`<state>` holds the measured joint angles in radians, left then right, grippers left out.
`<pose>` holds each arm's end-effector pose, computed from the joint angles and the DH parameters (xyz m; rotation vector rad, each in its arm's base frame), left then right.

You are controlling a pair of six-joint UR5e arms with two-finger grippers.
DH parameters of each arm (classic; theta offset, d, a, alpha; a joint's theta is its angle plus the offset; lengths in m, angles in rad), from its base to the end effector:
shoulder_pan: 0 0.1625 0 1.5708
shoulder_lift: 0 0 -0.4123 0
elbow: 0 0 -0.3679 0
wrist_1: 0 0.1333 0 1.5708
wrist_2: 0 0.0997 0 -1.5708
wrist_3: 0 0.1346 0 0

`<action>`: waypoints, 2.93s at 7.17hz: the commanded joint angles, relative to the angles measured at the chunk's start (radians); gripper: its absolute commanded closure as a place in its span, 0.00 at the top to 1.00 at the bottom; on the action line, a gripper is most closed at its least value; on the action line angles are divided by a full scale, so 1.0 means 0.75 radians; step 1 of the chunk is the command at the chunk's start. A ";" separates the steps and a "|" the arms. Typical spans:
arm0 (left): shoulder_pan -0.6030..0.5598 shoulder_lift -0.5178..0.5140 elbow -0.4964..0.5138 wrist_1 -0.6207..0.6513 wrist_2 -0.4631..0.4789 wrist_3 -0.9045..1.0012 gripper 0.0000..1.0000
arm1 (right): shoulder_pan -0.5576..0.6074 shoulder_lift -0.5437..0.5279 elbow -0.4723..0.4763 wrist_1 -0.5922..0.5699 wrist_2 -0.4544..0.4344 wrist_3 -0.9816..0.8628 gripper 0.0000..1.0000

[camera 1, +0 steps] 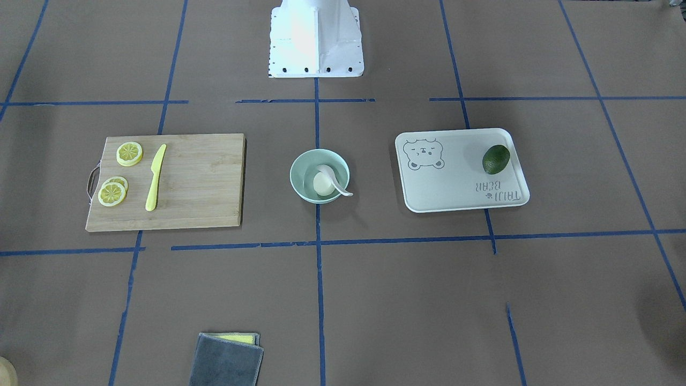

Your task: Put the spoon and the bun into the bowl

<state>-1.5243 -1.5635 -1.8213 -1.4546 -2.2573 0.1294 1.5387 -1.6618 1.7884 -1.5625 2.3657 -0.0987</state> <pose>-0.0263 -0.4679 0.5768 0.1506 0.6812 0.2123 0.0231 -0.4399 0.6066 0.1543 -0.7900 -0.1773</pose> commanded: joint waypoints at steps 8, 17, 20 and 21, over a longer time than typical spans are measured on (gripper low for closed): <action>-0.078 0.025 0.236 -0.006 -0.124 -0.005 1.00 | 0.047 0.119 -0.065 -0.205 0.106 0.136 1.00; -0.080 0.027 0.224 -0.006 -0.122 -0.001 1.00 | 0.047 0.093 -0.110 -0.191 0.051 0.117 1.00; -0.080 0.027 0.221 -0.006 -0.122 -0.001 1.00 | 0.047 0.091 -0.127 -0.164 0.051 0.117 1.00; -0.080 0.029 0.219 -0.006 -0.122 -0.001 1.00 | 0.047 0.093 -0.127 -0.164 0.051 0.117 1.00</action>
<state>-1.5846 -1.5427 -1.6554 -1.4588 -2.3485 0.1288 1.5739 -1.5932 1.6953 -1.6879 2.4036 -0.0108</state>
